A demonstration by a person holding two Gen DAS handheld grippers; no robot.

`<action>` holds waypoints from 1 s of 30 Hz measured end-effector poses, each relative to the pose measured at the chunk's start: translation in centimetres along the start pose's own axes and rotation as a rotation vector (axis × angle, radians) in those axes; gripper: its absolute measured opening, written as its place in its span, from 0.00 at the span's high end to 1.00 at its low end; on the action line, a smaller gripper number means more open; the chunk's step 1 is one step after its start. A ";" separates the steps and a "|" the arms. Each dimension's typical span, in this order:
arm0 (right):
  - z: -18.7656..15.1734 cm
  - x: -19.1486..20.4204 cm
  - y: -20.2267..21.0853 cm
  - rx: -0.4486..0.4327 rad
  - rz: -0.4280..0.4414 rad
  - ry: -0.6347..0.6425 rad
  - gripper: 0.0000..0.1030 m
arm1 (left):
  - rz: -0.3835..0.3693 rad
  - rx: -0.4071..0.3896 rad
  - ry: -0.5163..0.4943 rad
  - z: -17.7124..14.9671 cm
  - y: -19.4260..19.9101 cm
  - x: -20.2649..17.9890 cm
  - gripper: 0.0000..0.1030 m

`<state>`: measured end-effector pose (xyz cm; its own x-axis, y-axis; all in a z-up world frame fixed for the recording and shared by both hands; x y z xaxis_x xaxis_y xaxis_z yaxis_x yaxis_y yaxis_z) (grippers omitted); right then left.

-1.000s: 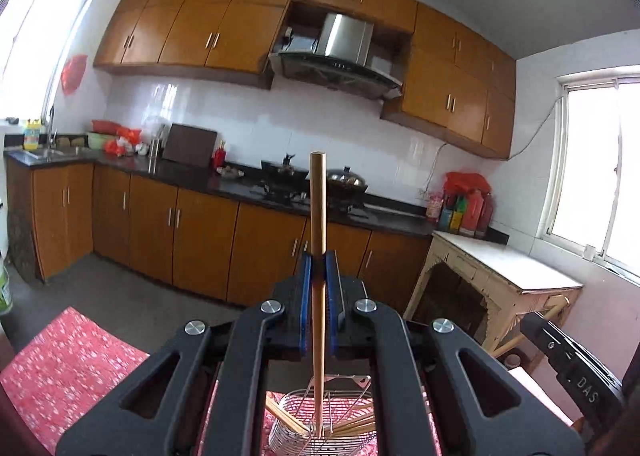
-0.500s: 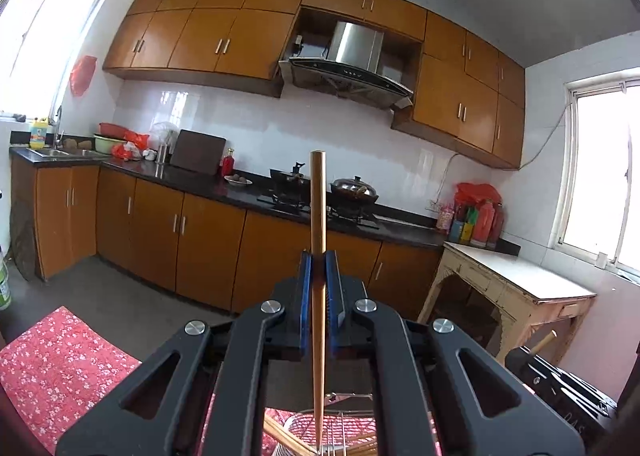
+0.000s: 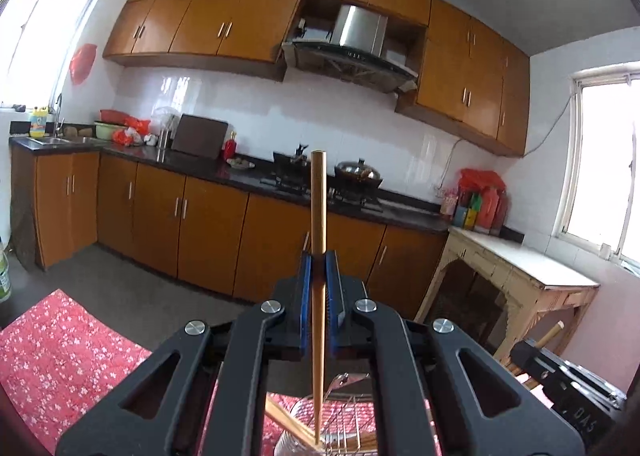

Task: Organize utensils
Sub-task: 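Open both tools to release the chopsticks and pull back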

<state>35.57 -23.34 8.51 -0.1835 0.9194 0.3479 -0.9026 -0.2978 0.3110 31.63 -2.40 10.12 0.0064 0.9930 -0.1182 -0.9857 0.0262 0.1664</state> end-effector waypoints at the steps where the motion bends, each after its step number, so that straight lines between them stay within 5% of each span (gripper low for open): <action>1: 0.0 0.0 -0.1 0.002 -0.001 -0.002 0.93 | 0.002 0.012 -0.003 -0.2 -0.2 0.0 0.93; 11: -0.3 -0.5 -1.1 0.035 -0.010 -0.011 0.93 | -0.002 0.120 -0.016 -1.8 -1.2 0.4 0.93; 15: -0.1 -1.0 -1.7 0.045 -0.080 -0.005 0.90 | 0.001 0.141 -0.021 -1.6 -0.7 0.7 0.92; 17: 0.1 -1.4 -1.3 0.029 -0.093 -0.024 0.68 | 0.000 0.141 -0.015 -1.2 -0.1 1.1 0.75; 19: 0.5 -1.8 -0.2 -0.001 -0.096 -0.041 0.63 | 0.010 0.129 -0.008 -0.6 0.6 1.5 0.53; 30: -1.0 -1.5 7.2 -0.085 -0.100 -0.004 0.34 | 0.012 0.072 -0.031 0.2 7.0 4.4 0.37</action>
Point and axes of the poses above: each gripper's, at about its wrist camera, not at the fingertips, and y roughly against the way its jaws point, x to its left, z to its top, the point moved 2 cm from there along -y, roughly the way its jaws point, and after that the axes turned 7 degrees about -y, right-handed, at the moved point
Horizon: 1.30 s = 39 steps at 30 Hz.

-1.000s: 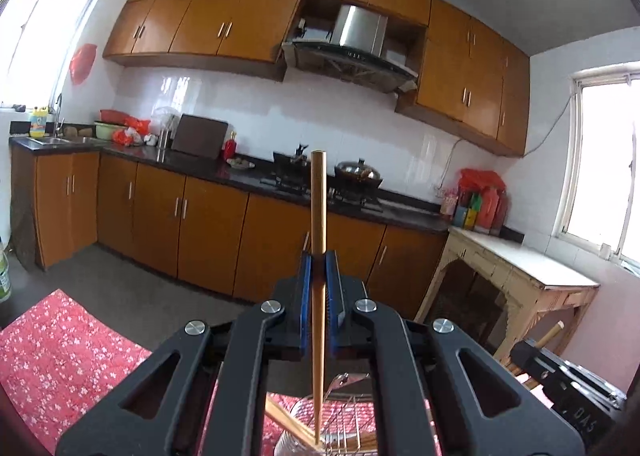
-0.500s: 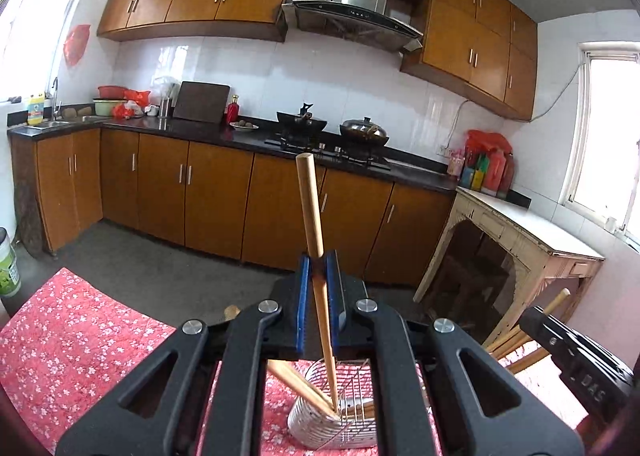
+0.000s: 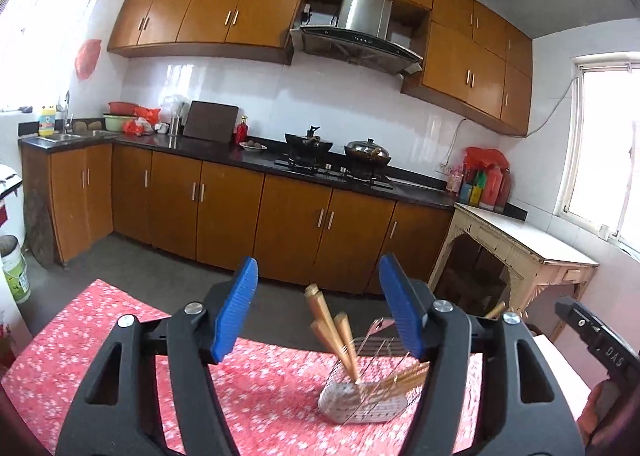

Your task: Organize utensils

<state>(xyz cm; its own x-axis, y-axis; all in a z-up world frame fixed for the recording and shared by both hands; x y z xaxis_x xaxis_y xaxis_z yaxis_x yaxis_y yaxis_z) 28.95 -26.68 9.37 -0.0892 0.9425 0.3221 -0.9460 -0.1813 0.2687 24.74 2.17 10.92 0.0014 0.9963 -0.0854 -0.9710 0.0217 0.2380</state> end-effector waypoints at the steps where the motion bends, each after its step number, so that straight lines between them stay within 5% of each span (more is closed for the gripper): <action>1: -0.5 0.1 0.8 -0.003 0.003 0.008 0.30 | -0.001 -0.003 -0.007 -0.4 0.8 0.4 0.34; 5: -3.0 0.8 3.6 -0.014 0.006 0.046 0.14 | 0.016 -0.011 -0.043 -2.6 3.6 1.4 0.18; 13: -10.1 3.3 7.5 -0.054 -0.035 0.160 0.04 | 0.041 0.019 -0.109 -8.6 7.1 1.7 0.02; 24: -15.7 4.1 10.2 -0.081 -0.130 0.258 0.04 | 0.085 -0.008 -0.184 -12.7 10.2 0.0 0.02; 39: -17.0 3.4 12.2 -0.094 -0.050 0.230 0.04 | 0.070 -0.033 -0.193 -14.9 12.1 -0.4 0.02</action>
Point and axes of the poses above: each gripper's, at about its wrist camera, not at the fingertips, and y roughly against the way its jaws point, x to its left, z to its top, the point moved 2 cm from there along -y, roughly the way its jaws point, and after that the axes turned 7 degrees about -y, right-handed, at the moved point
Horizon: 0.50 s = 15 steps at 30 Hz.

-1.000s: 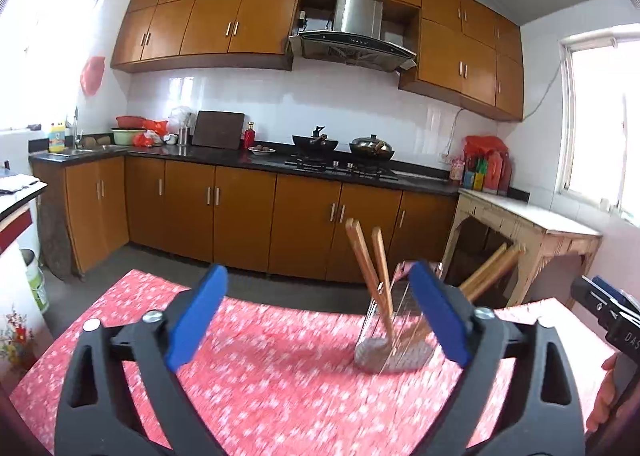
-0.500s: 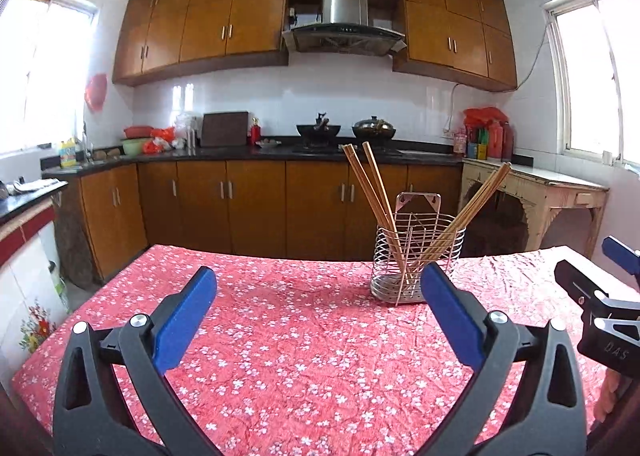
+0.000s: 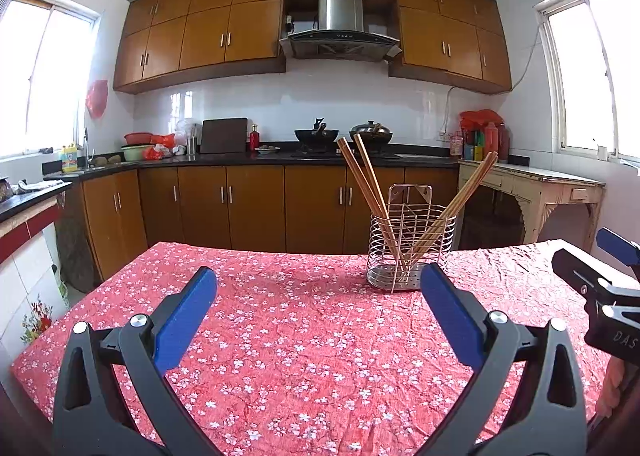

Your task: Organize utensils

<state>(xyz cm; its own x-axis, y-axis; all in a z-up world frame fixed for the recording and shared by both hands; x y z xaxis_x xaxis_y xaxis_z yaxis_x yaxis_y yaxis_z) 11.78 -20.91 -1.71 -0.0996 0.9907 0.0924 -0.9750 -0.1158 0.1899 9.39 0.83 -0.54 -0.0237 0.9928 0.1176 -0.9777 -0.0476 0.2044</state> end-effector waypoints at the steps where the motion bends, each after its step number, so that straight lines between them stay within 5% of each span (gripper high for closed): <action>1: 0.0 -0.1 0.1 -0.004 -0.001 -0.003 0.04 | -0.001 -0.002 -0.001 -0.1 0.1 0.0 0.02; 15: 0.0 -0.2 0.4 -0.011 -0.001 -0.009 0.04 | -0.022 0.003 0.018 -0.1 -0.1 -0.1 0.02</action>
Point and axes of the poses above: each gripper's, at about its wrist camera, not at the fingertips, and y roughly against the way its jaws point, x to its left, z to its top, the point moved 2 cm from there along -y, roughly the way its jaws point, and after that the axes turned 7 degrees about -y, right-handed, at the moved point
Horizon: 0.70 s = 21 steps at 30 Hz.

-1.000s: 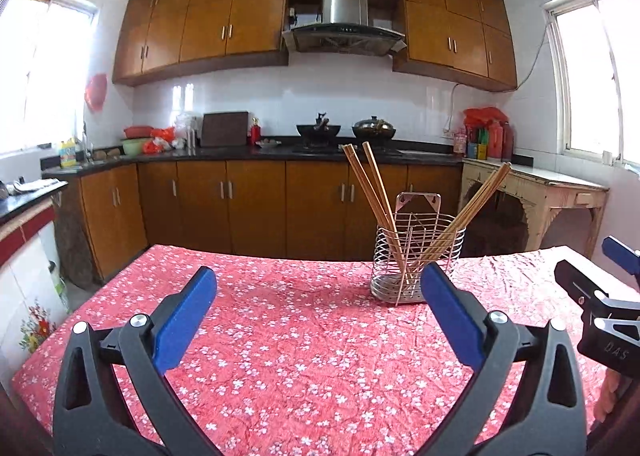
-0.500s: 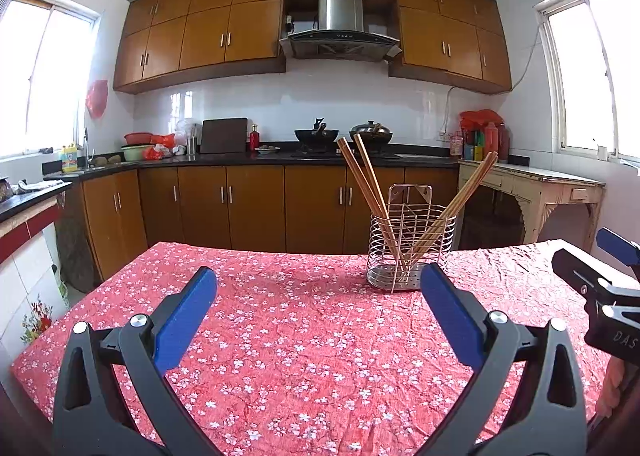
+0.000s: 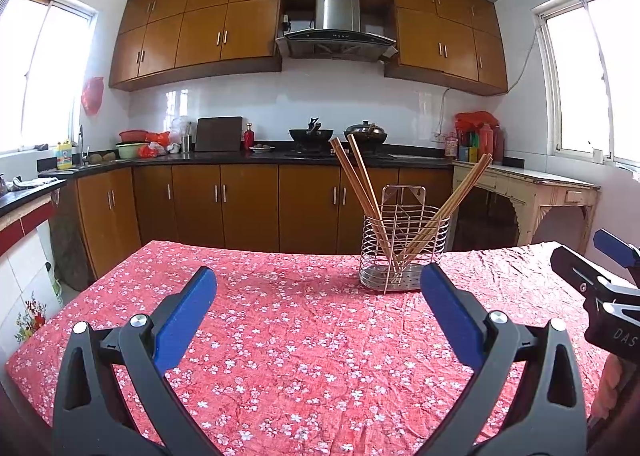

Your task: Organize utensils

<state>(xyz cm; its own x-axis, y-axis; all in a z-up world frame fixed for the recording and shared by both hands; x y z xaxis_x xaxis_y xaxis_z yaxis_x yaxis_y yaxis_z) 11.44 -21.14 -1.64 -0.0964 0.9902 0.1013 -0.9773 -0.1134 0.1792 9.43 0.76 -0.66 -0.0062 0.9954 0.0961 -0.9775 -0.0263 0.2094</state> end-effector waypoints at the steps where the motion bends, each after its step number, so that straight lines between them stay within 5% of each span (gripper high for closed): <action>1: 0.0 -0.1 0.0 0.000 0.001 -0.001 0.04 | 0.001 0.000 0.001 0.0 0.0 0.0 0.02; 21: 0.1 -0.2 -0.2 0.007 0.005 -0.016 0.04 | -0.004 -0.002 0.000 0.1 0.3 -0.5 0.02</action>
<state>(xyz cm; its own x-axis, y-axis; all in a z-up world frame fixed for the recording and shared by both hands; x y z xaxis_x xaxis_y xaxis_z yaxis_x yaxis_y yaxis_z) 11.67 -21.37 -1.58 -0.0978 0.9882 0.1179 -0.9755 -0.1186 0.1851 9.18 0.24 -0.53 -0.0019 0.9955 0.0949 -0.9779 -0.0217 0.2079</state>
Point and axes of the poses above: each gripper's, at about its wrist camera, not at the fingertips, and y roughly against the way its jaws point, x to its left, z to its top, the point moved 2 cm from there along -y, roughly the way its jaws point, and after that the axes turned 7 degrees about -y, right-handed, at the moved point
